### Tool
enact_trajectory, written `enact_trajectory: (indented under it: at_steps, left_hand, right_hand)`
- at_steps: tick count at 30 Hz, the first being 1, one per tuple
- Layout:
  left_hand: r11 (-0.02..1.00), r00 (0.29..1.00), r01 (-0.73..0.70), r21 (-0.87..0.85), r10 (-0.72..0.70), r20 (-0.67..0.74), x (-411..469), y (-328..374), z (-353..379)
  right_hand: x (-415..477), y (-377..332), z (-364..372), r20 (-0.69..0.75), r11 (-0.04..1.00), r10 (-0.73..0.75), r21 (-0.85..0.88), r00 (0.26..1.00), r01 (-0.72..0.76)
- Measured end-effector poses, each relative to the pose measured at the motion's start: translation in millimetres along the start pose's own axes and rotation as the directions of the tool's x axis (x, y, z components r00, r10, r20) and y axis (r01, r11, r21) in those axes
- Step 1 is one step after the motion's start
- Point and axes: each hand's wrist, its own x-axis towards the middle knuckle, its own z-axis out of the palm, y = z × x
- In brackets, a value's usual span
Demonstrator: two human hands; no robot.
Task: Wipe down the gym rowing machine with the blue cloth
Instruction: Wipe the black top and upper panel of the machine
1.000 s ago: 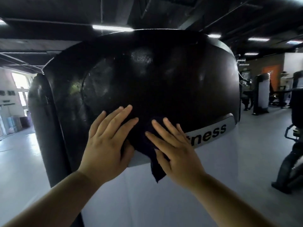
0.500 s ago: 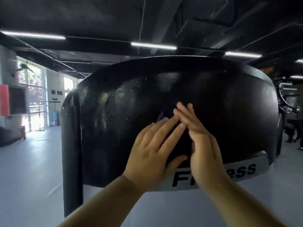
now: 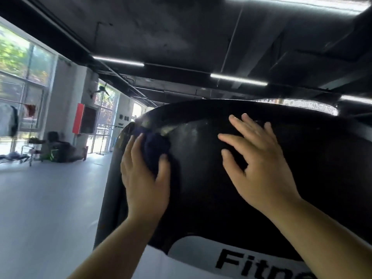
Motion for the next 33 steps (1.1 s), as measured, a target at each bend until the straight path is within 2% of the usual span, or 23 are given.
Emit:
enact_trajectory:
  at_steps: [4, 8, 9, 11, 12, 13, 14, 15, 16, 17, 18, 19, 21, 22, 23, 25, 26, 27, 29, 30, 31, 32, 33]
  left_hand:
    - [0.97, 0.984, -0.17, 0.172, 0.156, 0.087, -5.0, 1.1, 2.6]
    - [0.983, 0.999, 0.041, 0.177, -0.034, -0.041, 49.8, 63.0, 35.6]
    - [0.983, 0.998, 0.041, 0.179, -0.033, -0.045, 48.2, 77.8, 47.8]
    - [0.962, 0.988, -0.154, 0.225, 0.149, 0.039, 22.0, 99.6, 69.4]
    - [0.904, 0.936, -0.346, 0.25, 0.318, 0.148, 0.9, 104.5, 78.7]
    - [0.781, 0.819, -0.566, 0.264, 0.495, 0.289, -20.4, 105.4, 85.8]
    - [0.594, 0.637, -0.765, 0.249, 0.638, 0.433, -37.9, 101.7, 90.8]
    - [0.405, 0.456, -0.888, 0.218, 0.711, 0.535, -46.0, 97.3, 92.6]
    - [0.288, 0.345, -0.938, 0.192, 0.735, 0.583, -41.3, 94.6, 92.5]
    - [0.262, 0.333, -0.943, 0.205, 0.742, 0.582, -29.7, 94.8, 92.9]
    - [0.316, 0.406, -0.914, 0.256, 0.73, 0.55, -14.7, 99.4, 94.6]
    - [0.44, 0.543, -0.84, 0.319, 0.674, 0.5, 1.0, 109.7, 96.5]
    - [0.739, 0.832, -0.55, 0.39, 0.443, 0.333, 25.0, 141.7, 104.0]
    - [0.819, 0.903, -0.421, 0.391, 0.339, 0.264, 29.0, 156.1, 114.6]
    - [0.829, 0.92, -0.386, 0.405, 0.312, 0.238, 26.0, 168.0, 127.4]
    - [0.731, 0.831, -0.555, 0.397, 0.466, 0.305, 3.1, 182.3, 150.5]
    - [0.64, 0.722, -0.691, 0.337, 0.578, 0.381, -12.6, 183.5, 156.9]
    - [0.519, 0.574, -0.815, 0.259, 0.663, 0.48, -27.3, 179.6, 158.4]
    - [0.244, 0.268, -0.961, 0.133, 0.695, 0.667, -40.1, 158.7, 148.1]
    - [0.146, 0.174, -0.984, 0.1, 0.695, 0.698, -34.2, 145.8, 138.1]
    - [0.106, 0.137, -0.99, 0.088, 0.705, 0.695, -25.6, 135.0, 126.7]
    - [0.12, 0.163, -0.987, 0.111, 0.727, 0.667, -15.5, 126.9, 117.1]
    - [0.198, 0.254, -0.967, 0.16, 0.734, 0.63, -4.1, 123.7, 110.0]
  right_hand:
    - [-9.6, 32.4, -27.9, -0.15, 0.995, 0.064, 0.086, 0.987, -0.052]
    - [-9.6, 72.9, -56.3, -0.206, 0.987, 0.152, 0.075, 0.967, -0.139]
    - [-10.4, 81.3, -61.4, -0.201, 0.985, 0.168, 0.07, 0.965, -0.157]
    - [-14.6, 96.8, -69.2, -0.16, 0.979, 0.202, 0.051, 0.966, -0.196]
    - [-17.9, 104.6, -73.7, -0.144, 0.975, 0.221, 0.037, 0.965, -0.218]
    - [-21.4, 113.1, -78.8, -0.139, 0.97, 0.244, 0.027, 0.96, -0.242]
    - [-25.6, 121.5, -84.1, -0.14, 0.962, 0.272, 0.019, 0.952, -0.272]
    - [-30.8, 129.8, -89.0, -0.138, 0.952, 0.306, 0.015, 0.942, -0.307]
    - [-36.5, 137.7, -93.2, -0.128, 0.94, 0.34, 0.017, 0.932, -0.34]
    - [-41.6, 144.8, -96.4, -0.111, 0.932, 0.363, 0.023, 0.925, -0.362]
    - [-46.0, 150.6, -98.6, -0.092, 0.929, 0.369, 0.025, 0.925, -0.368]
    - [-49.3, 154.9, -99.7, -0.075, 0.933, 0.36, 0.017, 0.93, -0.36]
    - [-51.8, 160.4, -99.2, -0.068, 0.942, 0.333, -0.01, 0.94, -0.335]
    - [-51.4, 161.8, -98.8, -0.085, 0.941, 0.336, -0.005, 0.938, -0.338]
    - [-50.5, 162.6, -98.0, -0.104, 0.937, 0.348, 0.017, 0.932, -0.348]
    - [-50.3, 163.9, -93.0, -0.122, 0.935, 0.353, 0.059, 0.928, -0.348]
    - [-51.7, 164.5, -90.1, -0.127, 0.938, 0.345, 0.059, 0.93, -0.34]
    - [-53.8, 165.8, -88.2, -0.134, 0.942, 0.336, 0.049, 0.932, -0.332]
    - [-56.7, 169.0, -86.6, -0.131, 0.944, 0.33, 0.031, 0.935, -0.329]
    - [-57.7, 169.9, -86.2, -0.126, 0.945, 0.327, 0.024, 0.937, -0.327]
    - [-58.5, 170.6, -85.6, -0.127, 0.948, 0.317, 0.014, 0.94, -0.318]
    - [-59.0, 170.4, -84.4, -0.132, 0.951, 0.307, 0.002, 0.943, -0.309]
    - [-59.4, 169.7, -82.1, -0.14, 0.952, 0.302, -0.013, 0.943, -0.307]
